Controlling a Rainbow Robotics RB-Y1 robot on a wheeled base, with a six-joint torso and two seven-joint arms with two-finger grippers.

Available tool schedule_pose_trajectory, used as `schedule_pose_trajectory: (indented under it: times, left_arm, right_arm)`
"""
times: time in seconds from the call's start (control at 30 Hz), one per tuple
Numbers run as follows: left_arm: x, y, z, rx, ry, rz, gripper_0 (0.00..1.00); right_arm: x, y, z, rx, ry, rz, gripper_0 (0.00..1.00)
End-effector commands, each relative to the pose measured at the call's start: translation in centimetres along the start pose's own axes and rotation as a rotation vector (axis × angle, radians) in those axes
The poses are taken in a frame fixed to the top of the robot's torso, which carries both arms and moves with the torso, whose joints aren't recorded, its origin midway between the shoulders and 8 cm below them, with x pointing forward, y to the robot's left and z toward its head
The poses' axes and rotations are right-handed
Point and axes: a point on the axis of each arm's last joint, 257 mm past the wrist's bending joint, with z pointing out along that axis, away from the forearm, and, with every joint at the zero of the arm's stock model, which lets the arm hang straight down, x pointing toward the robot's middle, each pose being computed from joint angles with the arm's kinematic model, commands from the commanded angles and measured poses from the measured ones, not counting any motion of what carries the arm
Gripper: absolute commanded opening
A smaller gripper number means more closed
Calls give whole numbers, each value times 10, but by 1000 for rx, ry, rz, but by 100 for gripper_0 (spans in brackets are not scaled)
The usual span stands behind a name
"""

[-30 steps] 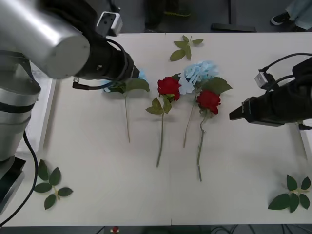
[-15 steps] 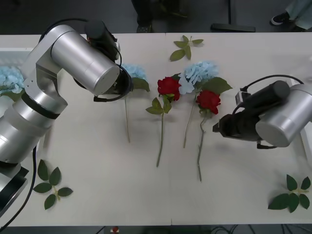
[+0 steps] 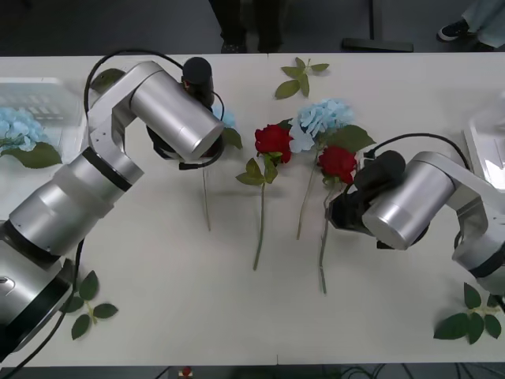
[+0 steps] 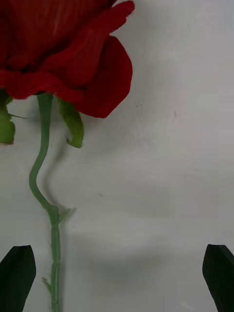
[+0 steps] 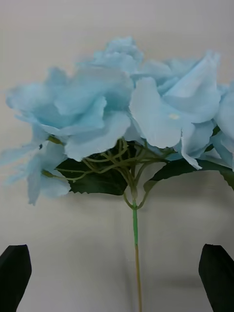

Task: Place the red flowers into the right box and the blue flowers into the left box. If a person shows an open palm, hand one flower to the person first, then continue sorting.

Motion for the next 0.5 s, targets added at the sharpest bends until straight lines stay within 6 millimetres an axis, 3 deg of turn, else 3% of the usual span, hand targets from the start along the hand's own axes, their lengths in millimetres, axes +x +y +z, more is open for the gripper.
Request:
schedule_pose_trajectory:
  times: [0.03, 0.2, 0.5]
  left_arm:
    - [-15, -18, -4, 18, -20, -7, 100]
    - [-8, -17, 11, -1, 11, -16, 100]
    - [6, -20, 27, -11, 37, -12, 100]
  right_arm:
    - [-16, 14, 2, 32, -37, 11, 100]
    - [-14, 20, 19, 86, -23, 24, 100]
    - [-15, 25, 25, 106, -15, 32, 100]
